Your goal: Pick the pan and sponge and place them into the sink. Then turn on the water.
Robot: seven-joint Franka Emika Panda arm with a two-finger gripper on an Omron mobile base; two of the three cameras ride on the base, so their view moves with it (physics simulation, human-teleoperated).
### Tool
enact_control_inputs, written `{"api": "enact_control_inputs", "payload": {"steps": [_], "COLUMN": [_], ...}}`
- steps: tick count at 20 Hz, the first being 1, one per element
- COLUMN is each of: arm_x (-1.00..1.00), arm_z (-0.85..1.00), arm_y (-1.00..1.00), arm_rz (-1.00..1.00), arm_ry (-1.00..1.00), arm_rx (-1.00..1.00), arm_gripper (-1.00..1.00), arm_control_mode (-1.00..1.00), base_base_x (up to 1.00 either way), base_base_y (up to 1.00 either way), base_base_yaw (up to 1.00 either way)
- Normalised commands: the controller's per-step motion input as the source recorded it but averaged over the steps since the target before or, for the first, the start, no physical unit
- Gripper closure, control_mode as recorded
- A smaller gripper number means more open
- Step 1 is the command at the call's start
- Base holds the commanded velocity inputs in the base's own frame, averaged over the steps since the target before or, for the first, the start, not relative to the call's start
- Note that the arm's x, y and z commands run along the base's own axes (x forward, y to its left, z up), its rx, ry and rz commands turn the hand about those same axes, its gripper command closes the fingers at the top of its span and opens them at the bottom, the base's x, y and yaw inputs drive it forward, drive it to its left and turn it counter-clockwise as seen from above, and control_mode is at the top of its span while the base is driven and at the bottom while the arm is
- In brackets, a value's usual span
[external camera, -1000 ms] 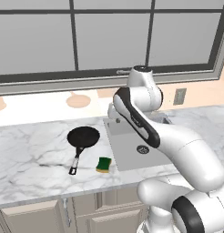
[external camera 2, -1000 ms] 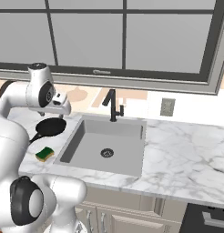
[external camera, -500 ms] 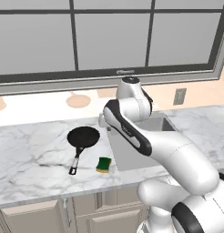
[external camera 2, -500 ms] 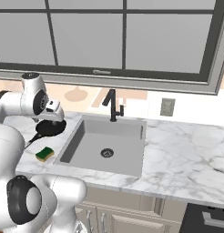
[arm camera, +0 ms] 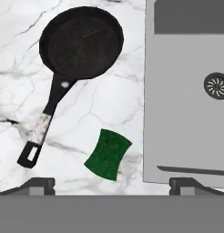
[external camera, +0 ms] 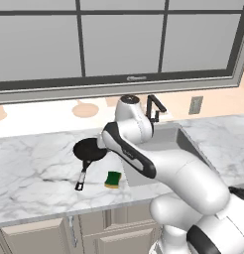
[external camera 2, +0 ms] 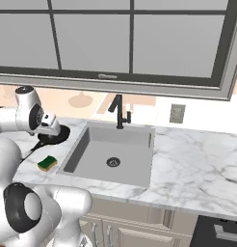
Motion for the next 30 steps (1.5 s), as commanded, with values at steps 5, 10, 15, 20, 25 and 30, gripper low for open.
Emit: {"api": "enact_control_inputs", "payload": {"steps": [5, 10, 15, 20, 25, 30], "arm_x": [0.08, 0.05, 0.03, 0.09, 0.21, 0.33], "arm_z": [-0.24, -0.25, -0.23, -0.25, -0.27, -0.25], "arm_y": [0.28, 0.29, 0.28, 0.27, 0.23, 0.15], "arm_rz": [0.0, 0.0, 0.0, 0.0, 0.0, -0.01], "arm_ry": [0.0, 0.0, 0.0, 0.0, 0.0, 0.0], "arm_rx": [0.0, 0.0, 0.0, 0.0, 0.0, 0.0], "arm_gripper": [-1.0, -1.0, -1.0, -1.0, -1.0, -1.0], "arm_control_mode": [-1.0, -1.0, -1.0, -1.0, -1.0, -1.0], "base_base_x": [0.0, 0.0, 0.0, 0.0, 0.0, 0.0], "base_base_y": [0.0, 0.0, 0.0, 0.0, 0.0, 0.0], "base_base_yaw": [0.0, 0.0, 0.0, 0.0, 0.0, 0.0]}}
